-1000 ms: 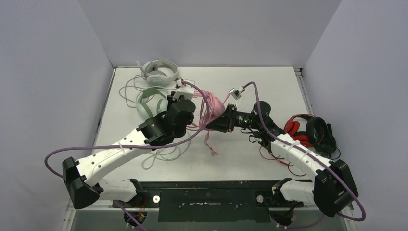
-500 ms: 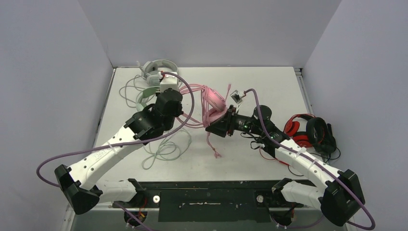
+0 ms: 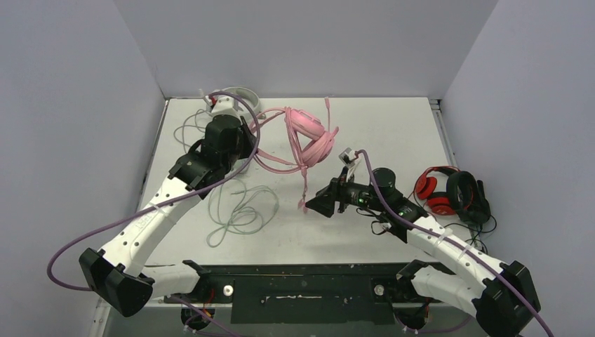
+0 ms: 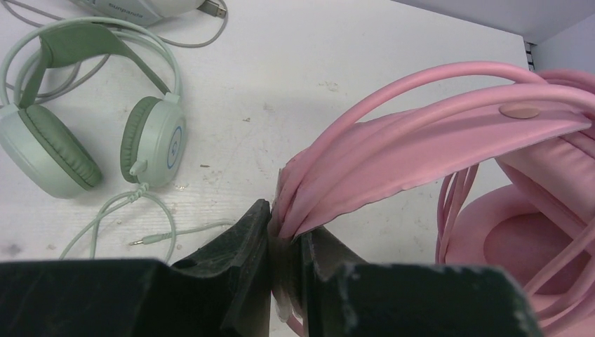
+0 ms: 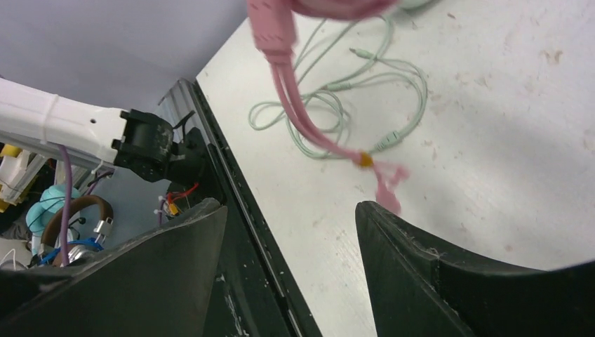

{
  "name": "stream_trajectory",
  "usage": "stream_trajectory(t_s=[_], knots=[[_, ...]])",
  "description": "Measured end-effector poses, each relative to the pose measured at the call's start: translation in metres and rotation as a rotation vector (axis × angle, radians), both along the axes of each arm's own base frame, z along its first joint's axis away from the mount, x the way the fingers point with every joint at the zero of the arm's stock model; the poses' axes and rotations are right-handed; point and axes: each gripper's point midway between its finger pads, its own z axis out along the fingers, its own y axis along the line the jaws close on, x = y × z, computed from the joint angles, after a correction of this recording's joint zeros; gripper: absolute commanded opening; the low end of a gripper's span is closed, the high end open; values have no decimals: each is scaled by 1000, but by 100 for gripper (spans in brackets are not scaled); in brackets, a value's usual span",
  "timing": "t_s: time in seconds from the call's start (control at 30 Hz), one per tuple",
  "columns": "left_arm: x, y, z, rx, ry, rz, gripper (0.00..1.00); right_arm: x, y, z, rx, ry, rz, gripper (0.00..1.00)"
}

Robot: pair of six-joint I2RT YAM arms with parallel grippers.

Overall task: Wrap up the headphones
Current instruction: Wrap the headphones cable around the headphones.

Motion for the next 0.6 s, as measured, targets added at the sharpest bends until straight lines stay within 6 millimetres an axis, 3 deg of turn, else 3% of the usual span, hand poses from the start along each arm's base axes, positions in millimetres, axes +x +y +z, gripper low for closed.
stream_trajectory(t_s=[0.13, 0.37, 0.47, 0.6], knots=[[3, 3, -5, -36, 21, 3, 0, 0, -7, -22, -35, 45, -42, 68], [6, 8, -9, -56, 33, 7, 0, 5, -15, -30, 0, 114, -155, 65], [6, 8, -11, -63, 39, 5, 0, 10, -17, -43, 32, 234, -235, 62], [6, 6, -16, -81, 46, 6, 0, 10, -25, -78, 136, 510, -399, 62]])
